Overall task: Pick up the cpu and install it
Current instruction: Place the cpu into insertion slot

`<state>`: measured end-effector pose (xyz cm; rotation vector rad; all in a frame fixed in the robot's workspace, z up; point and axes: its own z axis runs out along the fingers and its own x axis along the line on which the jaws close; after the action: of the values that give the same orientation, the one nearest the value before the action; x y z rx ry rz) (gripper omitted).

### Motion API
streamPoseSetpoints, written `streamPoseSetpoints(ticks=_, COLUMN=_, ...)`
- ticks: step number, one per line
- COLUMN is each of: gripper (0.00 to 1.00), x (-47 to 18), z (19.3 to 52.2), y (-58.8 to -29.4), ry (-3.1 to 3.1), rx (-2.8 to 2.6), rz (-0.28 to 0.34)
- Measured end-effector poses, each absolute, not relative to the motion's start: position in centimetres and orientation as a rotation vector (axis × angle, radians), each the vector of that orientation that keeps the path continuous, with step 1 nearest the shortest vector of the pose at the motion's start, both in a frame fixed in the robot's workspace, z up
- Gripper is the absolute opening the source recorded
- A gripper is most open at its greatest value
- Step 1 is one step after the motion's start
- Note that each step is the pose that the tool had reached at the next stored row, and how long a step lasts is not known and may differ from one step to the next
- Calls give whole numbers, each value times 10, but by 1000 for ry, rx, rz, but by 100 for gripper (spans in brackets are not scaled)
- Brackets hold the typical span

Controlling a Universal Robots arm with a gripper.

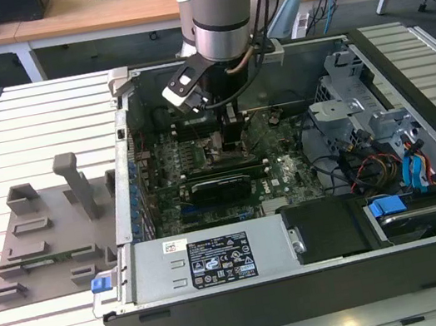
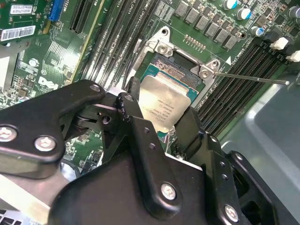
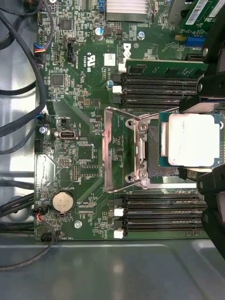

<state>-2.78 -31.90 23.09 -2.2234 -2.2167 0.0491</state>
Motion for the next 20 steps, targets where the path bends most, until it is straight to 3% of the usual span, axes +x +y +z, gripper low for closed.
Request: streamPoseSetpoints(ticks=20, gripper=55, x=-30, z=202, y=-312, ry=-2229, rx=-2211, rz=49)
